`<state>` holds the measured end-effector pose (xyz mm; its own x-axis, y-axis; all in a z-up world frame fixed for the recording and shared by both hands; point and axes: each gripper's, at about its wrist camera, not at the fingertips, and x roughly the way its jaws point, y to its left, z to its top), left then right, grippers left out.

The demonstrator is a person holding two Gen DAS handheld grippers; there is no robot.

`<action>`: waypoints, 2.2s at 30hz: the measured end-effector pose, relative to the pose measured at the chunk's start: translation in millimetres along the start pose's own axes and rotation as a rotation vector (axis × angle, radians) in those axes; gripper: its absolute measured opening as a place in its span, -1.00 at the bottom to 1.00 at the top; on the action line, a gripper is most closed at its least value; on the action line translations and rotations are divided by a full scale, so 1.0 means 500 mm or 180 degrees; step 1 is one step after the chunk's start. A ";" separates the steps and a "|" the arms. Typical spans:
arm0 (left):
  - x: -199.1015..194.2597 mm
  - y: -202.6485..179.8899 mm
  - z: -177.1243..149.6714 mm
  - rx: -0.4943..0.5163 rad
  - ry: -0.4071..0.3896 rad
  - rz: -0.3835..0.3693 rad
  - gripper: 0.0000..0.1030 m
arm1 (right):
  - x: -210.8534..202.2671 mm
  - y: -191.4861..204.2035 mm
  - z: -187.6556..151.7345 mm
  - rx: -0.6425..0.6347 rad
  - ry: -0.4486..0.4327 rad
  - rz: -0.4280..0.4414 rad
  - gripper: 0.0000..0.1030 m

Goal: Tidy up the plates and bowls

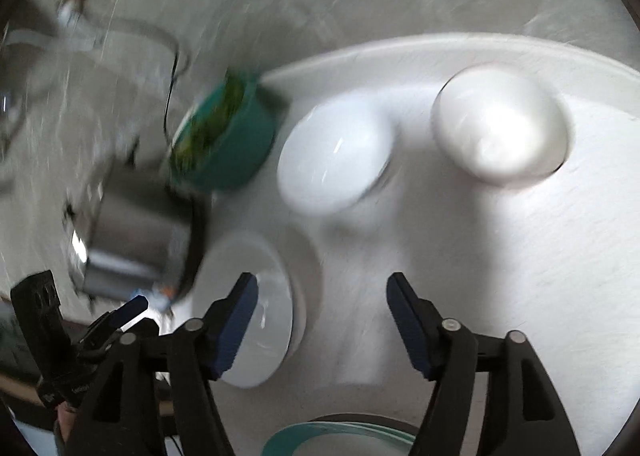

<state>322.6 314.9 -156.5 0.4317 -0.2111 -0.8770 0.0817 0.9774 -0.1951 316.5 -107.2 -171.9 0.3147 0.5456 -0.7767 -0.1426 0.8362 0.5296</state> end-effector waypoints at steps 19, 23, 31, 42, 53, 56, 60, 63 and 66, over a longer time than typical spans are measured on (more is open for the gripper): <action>0.347 -0.068 0.244 0.0288 0.0749 0.0053 0.87 | 0.115 -0.039 0.110 0.0346 0.0216 -0.0304 0.05; 0.382 -0.052 0.254 0.0279 0.0802 0.0041 0.86 | 0.135 -0.047 0.122 0.0428 0.0229 -0.0358 0.05; 0.427 -0.059 0.255 0.0433 0.0864 0.0090 0.22 | 0.180 -0.059 0.133 0.0414 0.0273 -0.0508 -0.04; 0.455 -0.097 0.258 0.0638 0.0931 -0.0025 -0.67 | 0.208 -0.064 0.141 0.0347 0.0256 -0.0513 -0.67; 0.415 -0.104 0.254 0.0647 0.0843 -0.0015 -0.70 | 0.193 -0.053 0.143 0.0264 0.0191 -0.0491 -0.68; 0.372 -0.112 0.256 0.0665 0.0745 0.0001 -0.70 | 0.171 -0.038 0.147 0.0187 0.0147 -0.0478 -0.68; 0.292 -0.117 0.247 0.0669 0.0614 0.0026 -0.70 | 0.138 -0.012 0.148 0.0086 0.0098 -0.0413 -0.68; 0.237 -0.110 0.237 0.0649 0.0512 0.0060 -0.70 | 0.111 0.017 0.144 -0.0014 0.0057 -0.0336 -0.68; 0.178 -0.100 0.219 0.0618 0.0430 0.0113 -0.70 | 0.084 0.049 0.134 -0.0134 0.0033 -0.0246 -0.68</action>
<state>455.5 248.6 -176.6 0.3144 -0.1637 -0.9351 0.2455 0.9655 -0.0865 389.0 -67.5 -168.8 0.3167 0.4796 -0.8183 -0.1576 0.8774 0.4532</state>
